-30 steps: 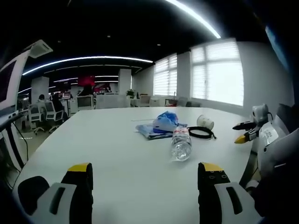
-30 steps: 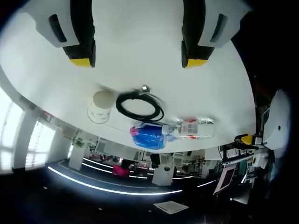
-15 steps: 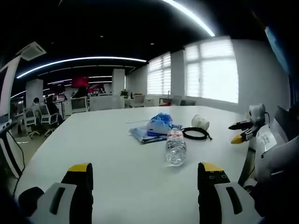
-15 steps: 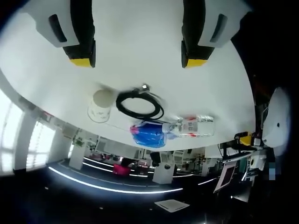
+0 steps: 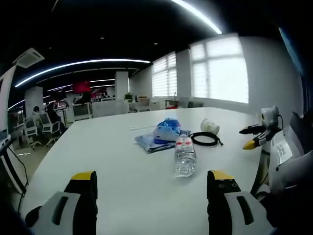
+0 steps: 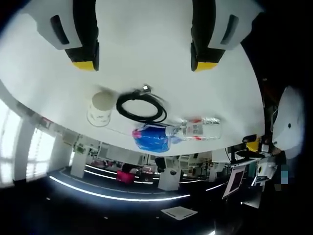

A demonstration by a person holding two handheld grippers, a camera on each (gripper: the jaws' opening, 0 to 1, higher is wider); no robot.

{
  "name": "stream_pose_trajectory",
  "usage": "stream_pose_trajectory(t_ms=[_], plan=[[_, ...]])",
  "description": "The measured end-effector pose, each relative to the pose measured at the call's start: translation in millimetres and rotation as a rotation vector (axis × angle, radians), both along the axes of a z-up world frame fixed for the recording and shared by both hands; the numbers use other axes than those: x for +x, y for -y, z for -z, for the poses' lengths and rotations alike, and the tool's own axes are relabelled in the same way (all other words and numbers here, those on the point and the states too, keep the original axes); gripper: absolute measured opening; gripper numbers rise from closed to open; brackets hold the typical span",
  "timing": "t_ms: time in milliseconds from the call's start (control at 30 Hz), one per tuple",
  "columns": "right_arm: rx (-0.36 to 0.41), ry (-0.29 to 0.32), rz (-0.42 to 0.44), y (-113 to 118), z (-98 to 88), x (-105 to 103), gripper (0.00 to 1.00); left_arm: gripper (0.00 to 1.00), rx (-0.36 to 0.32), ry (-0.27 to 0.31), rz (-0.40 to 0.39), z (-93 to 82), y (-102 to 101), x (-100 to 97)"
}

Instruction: Arrange the tabletop items into an orderly group along one side of the table until the central work area is clear of visible clutter.

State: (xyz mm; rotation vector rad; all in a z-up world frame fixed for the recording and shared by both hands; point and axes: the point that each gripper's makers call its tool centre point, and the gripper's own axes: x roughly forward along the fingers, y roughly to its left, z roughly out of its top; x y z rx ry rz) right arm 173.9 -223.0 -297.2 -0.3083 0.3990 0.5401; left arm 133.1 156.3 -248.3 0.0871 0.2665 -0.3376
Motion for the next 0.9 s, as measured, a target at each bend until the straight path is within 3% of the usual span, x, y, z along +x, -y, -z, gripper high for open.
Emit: stream_pose_trajectory(t_ms=[300,500,900], plan=[[-0.013,0.001,-0.002,0,0.0,-2,0.72,0.90,0.000,-0.012,0.021,-2.5,8,4.2],[-0.065,0.013,-0.013,-2,3.5,-3,0.73,0.90,0.008,0.002,0.043,-7.0,15,5.4],[-0.055,0.020,-0.032,-9,2.0,-5,0.73,0.90,0.021,0.015,0.083,-17.0,21,9.8]])
